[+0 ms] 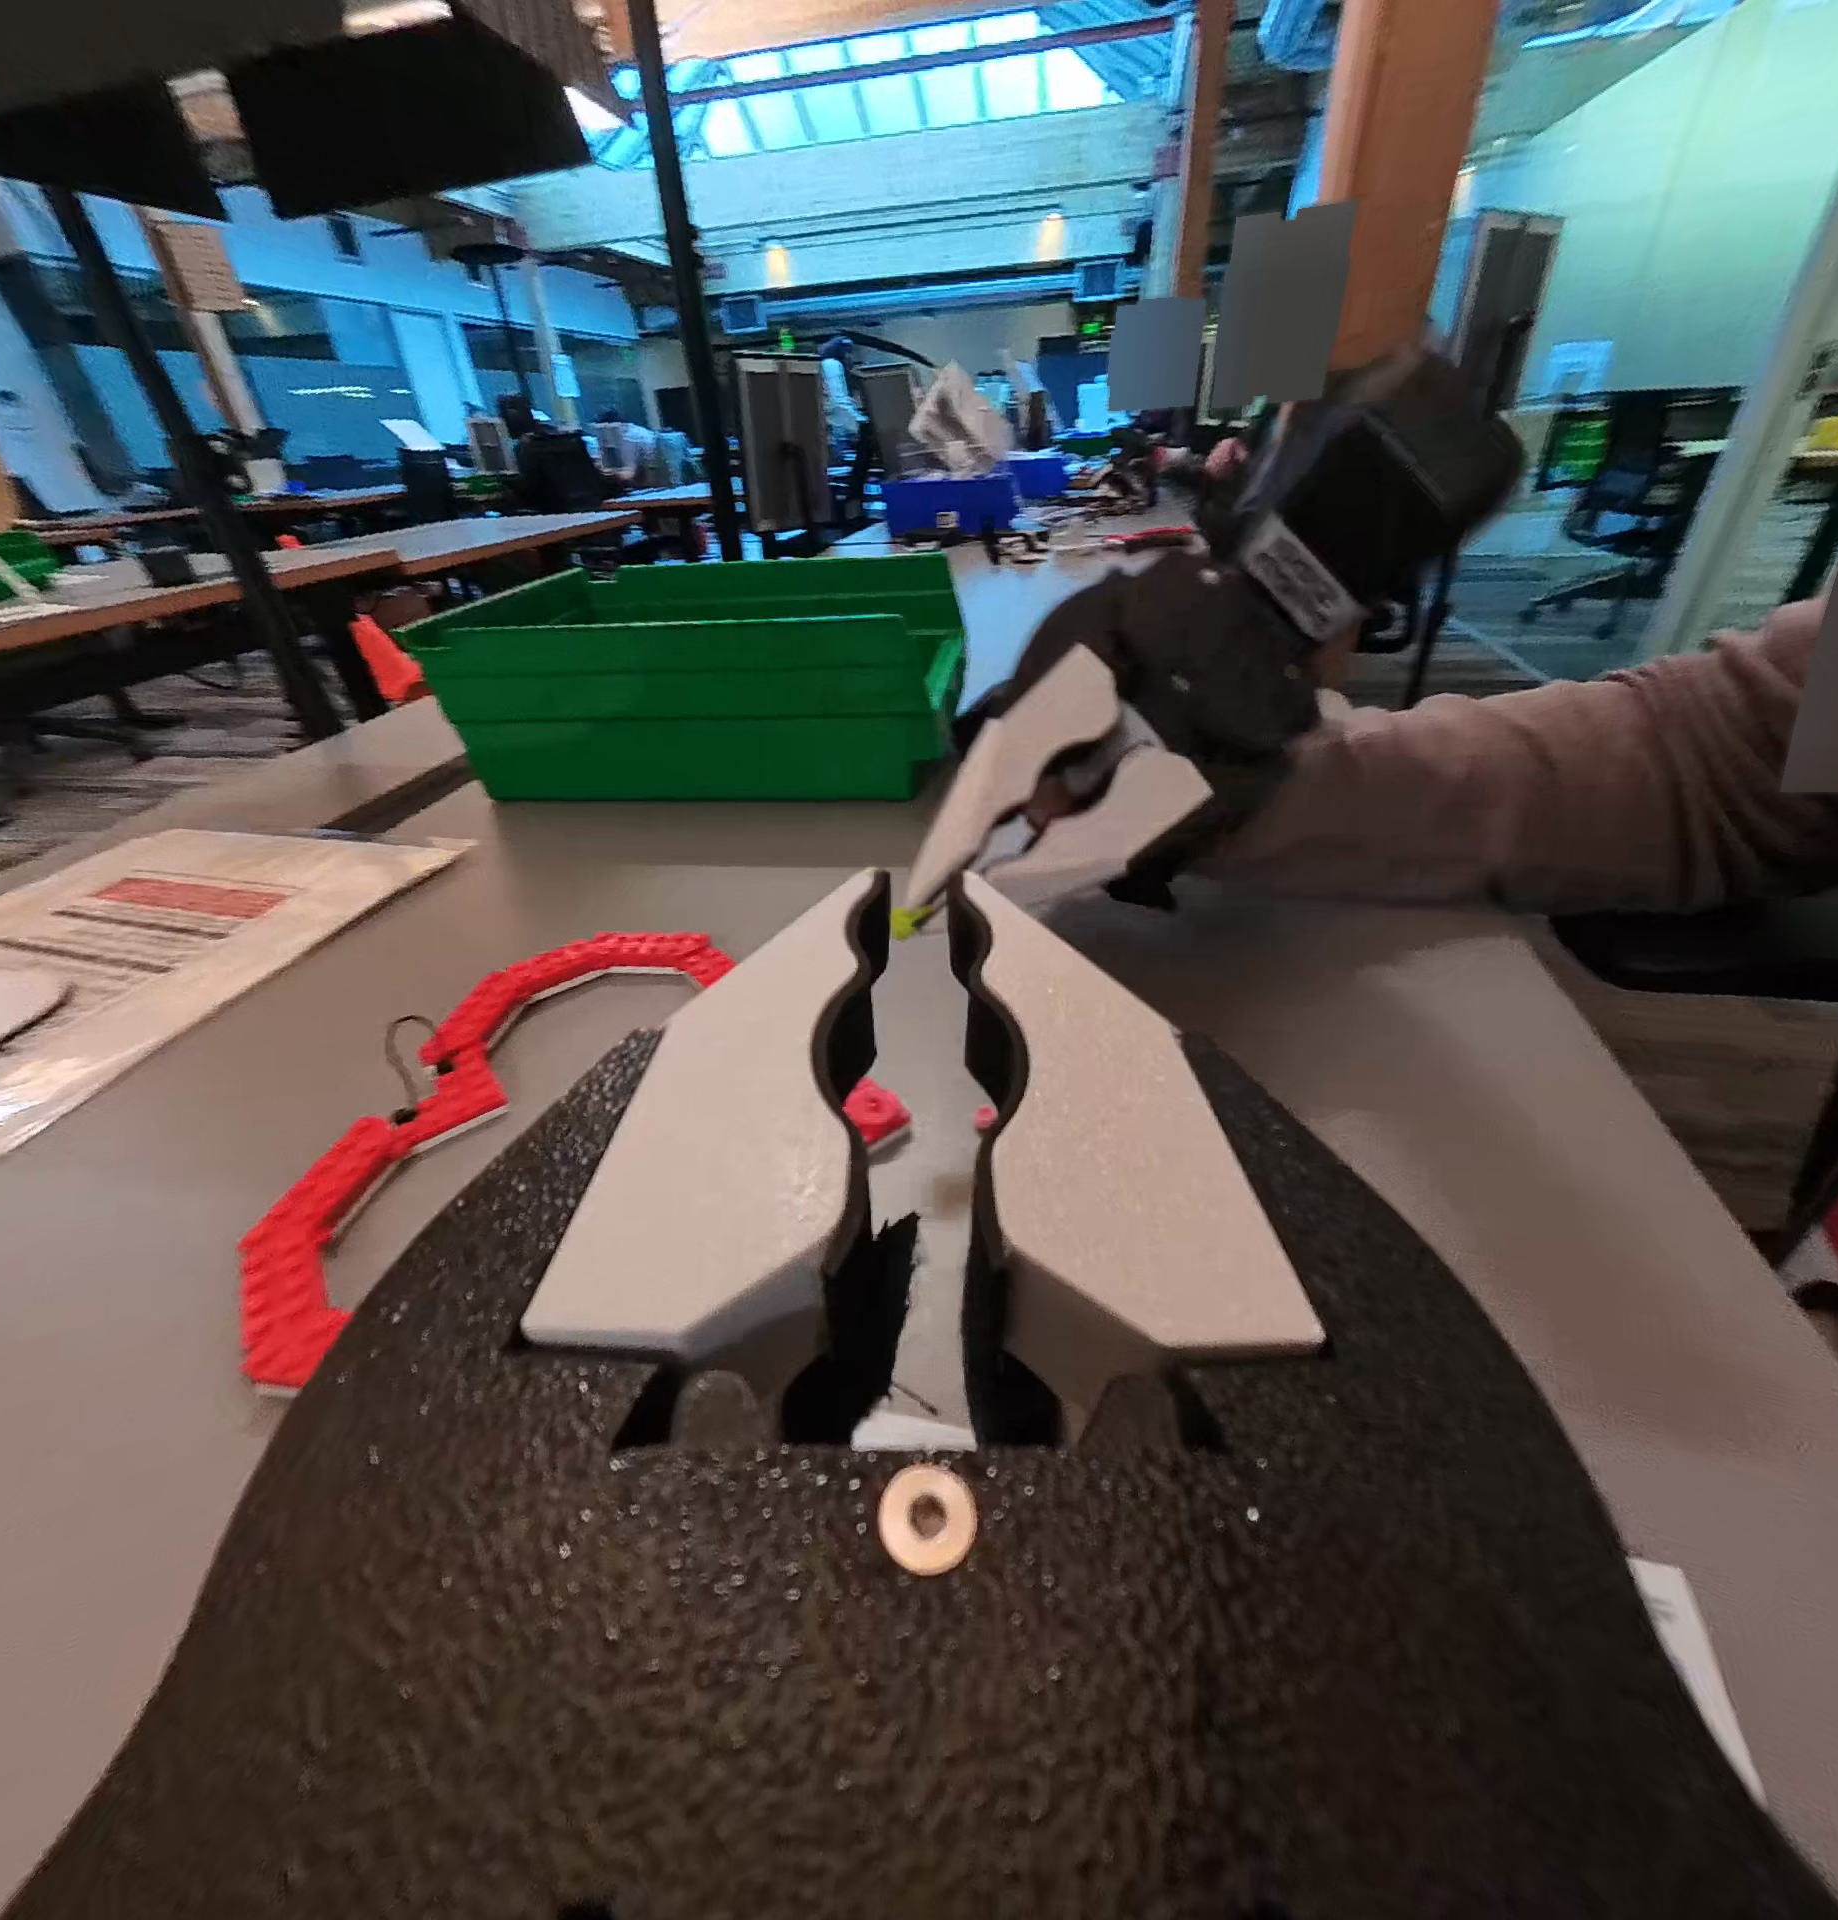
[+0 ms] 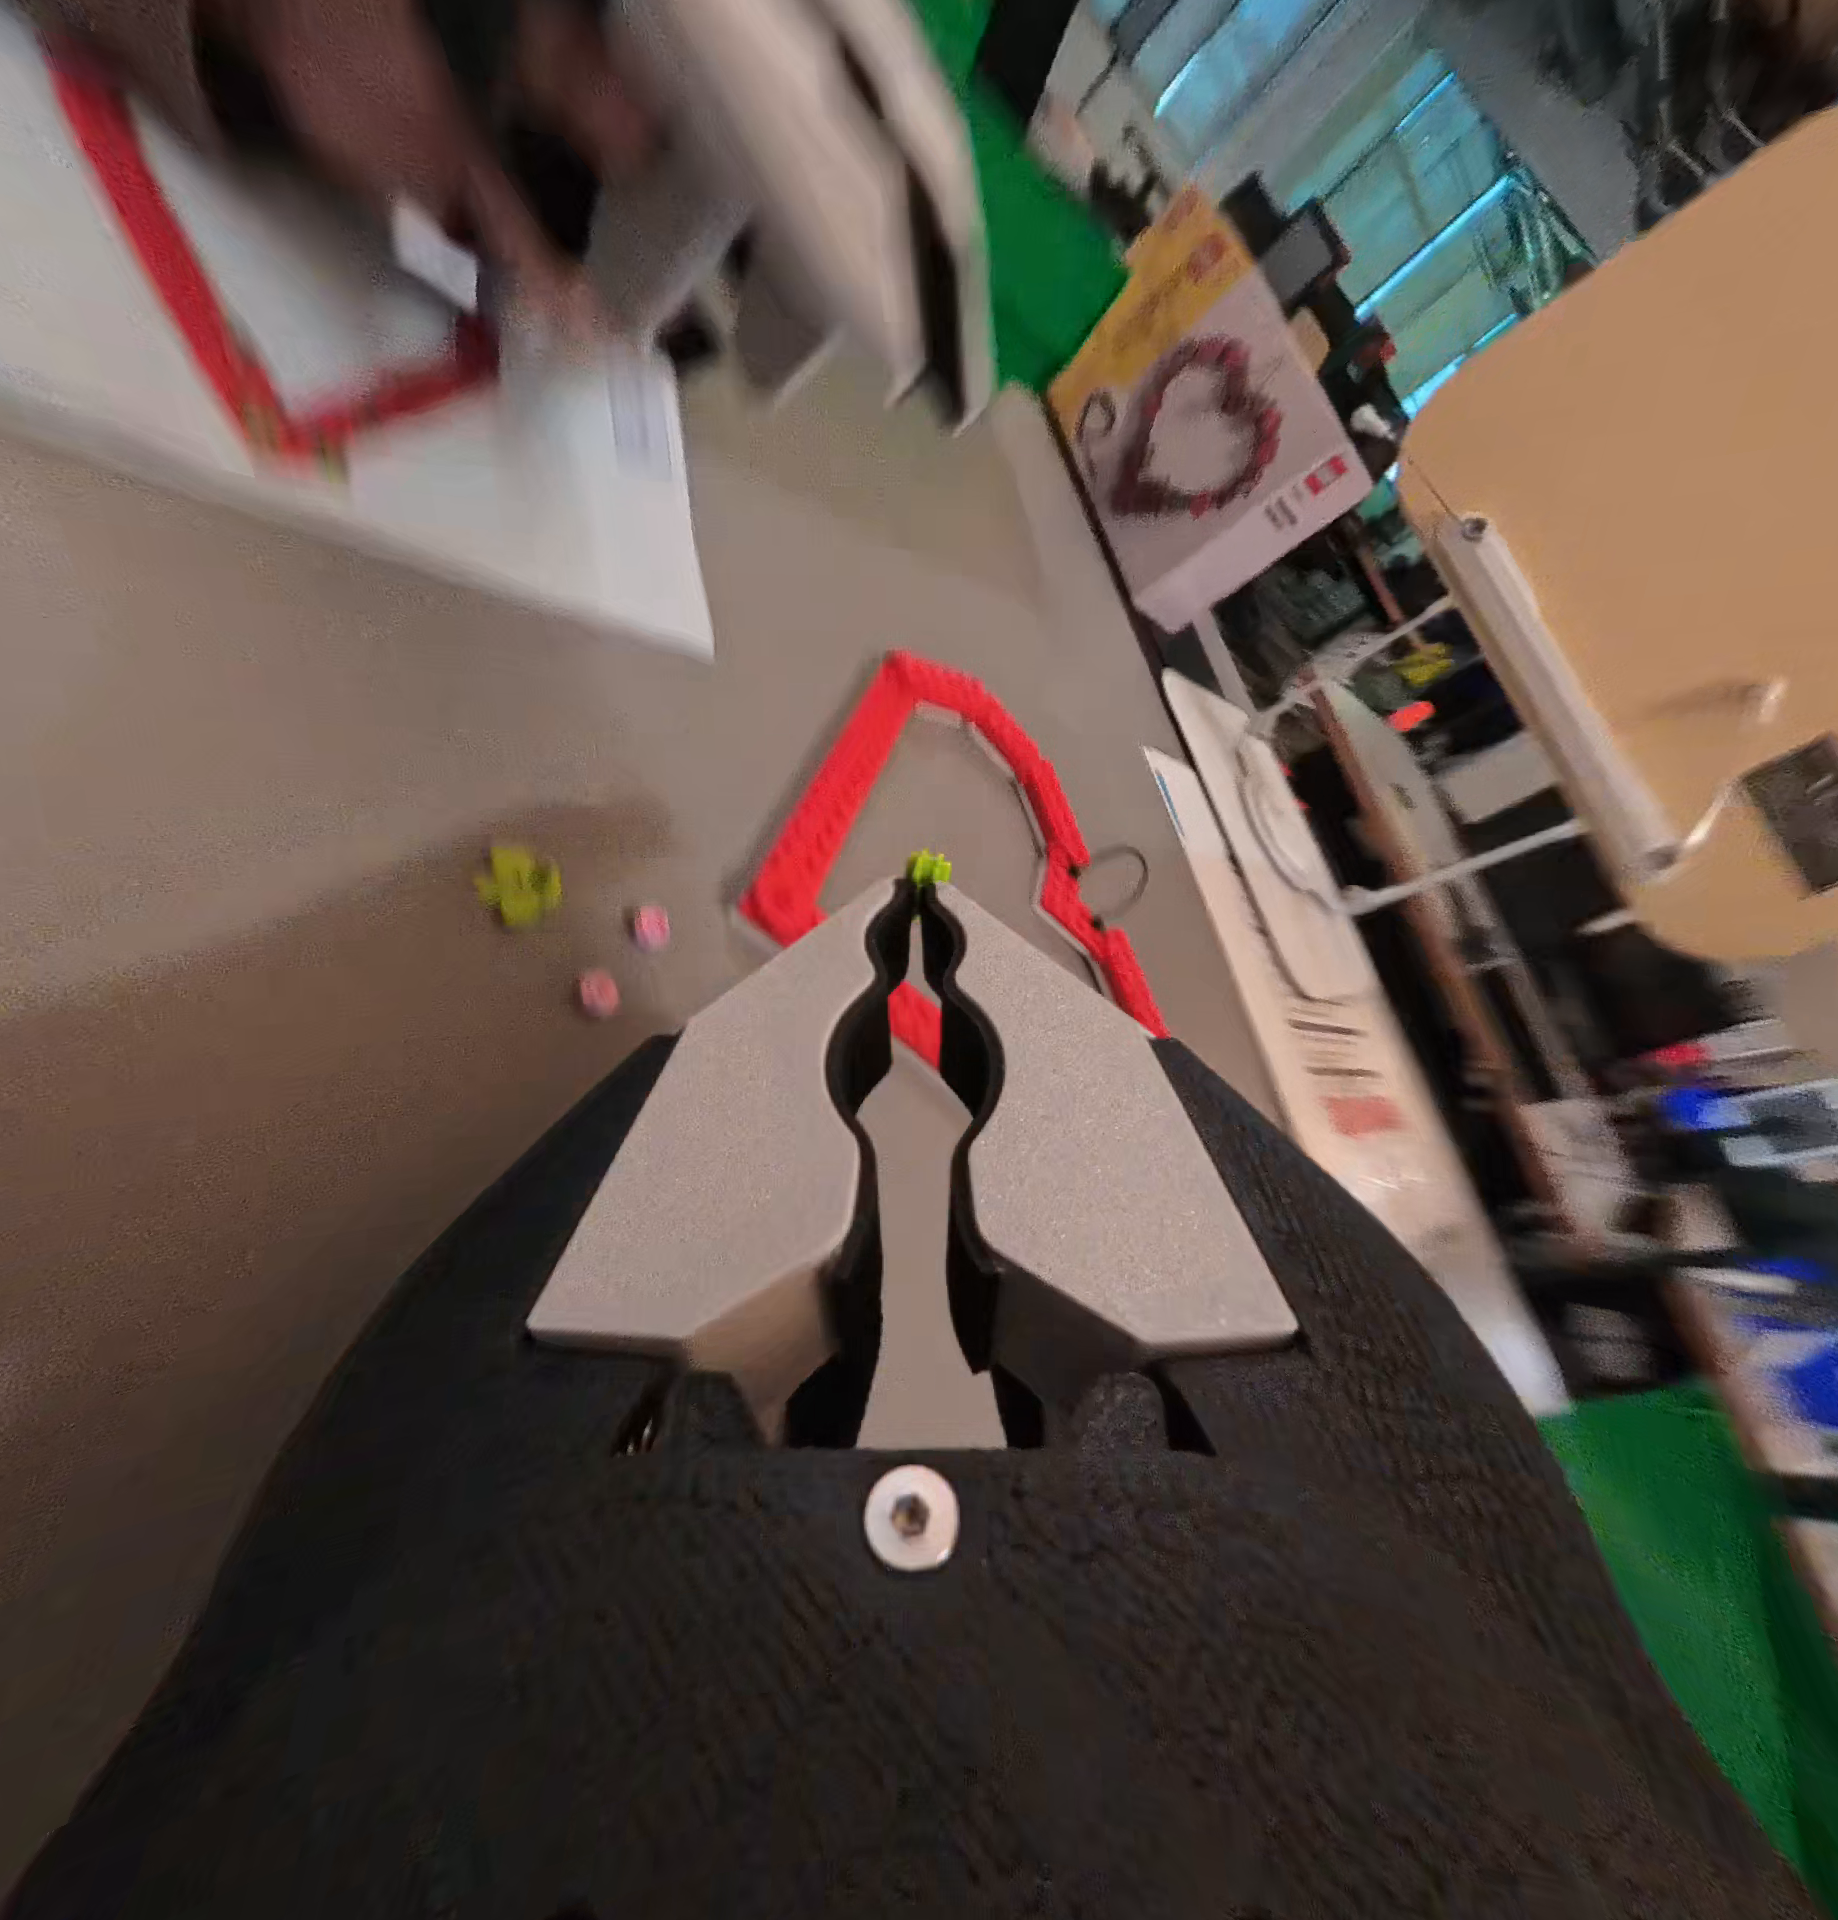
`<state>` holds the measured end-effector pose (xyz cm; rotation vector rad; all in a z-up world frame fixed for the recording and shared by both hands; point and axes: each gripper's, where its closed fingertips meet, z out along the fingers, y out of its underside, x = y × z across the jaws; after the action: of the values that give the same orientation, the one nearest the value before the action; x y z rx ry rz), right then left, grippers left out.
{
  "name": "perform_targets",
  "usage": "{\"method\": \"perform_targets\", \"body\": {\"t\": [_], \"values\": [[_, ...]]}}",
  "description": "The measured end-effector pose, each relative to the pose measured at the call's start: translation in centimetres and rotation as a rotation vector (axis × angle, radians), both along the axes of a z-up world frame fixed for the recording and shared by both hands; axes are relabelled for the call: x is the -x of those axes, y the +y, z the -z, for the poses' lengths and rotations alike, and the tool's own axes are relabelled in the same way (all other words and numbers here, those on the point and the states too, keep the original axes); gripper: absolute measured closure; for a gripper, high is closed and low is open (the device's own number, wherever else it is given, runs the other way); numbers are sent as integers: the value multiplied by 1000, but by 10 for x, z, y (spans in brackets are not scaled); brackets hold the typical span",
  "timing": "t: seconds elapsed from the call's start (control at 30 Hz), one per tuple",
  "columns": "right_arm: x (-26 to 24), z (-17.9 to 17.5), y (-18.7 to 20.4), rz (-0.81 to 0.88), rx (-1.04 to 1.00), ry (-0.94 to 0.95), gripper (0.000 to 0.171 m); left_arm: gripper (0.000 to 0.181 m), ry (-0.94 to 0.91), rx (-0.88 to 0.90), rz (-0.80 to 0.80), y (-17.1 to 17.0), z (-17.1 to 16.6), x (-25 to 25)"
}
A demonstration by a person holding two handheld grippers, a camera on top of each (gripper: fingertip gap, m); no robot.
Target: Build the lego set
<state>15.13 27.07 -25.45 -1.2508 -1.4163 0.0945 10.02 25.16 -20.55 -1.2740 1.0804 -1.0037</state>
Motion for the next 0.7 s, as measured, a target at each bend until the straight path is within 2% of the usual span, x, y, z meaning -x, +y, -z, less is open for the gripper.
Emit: {"method": "perform_targets", "body": {"t": [0.13,0.2,0.7], "values": [[-17,44,5,23,-260,-497,171,173,-9,11,-69,13,-1,8],[-22,57,6,23,-322,-661,171,173,-10,23,-83,16,0,10],[-27,60,-3,-53,-277,-799,170,176,8,16,-85,16,2,9]]}}
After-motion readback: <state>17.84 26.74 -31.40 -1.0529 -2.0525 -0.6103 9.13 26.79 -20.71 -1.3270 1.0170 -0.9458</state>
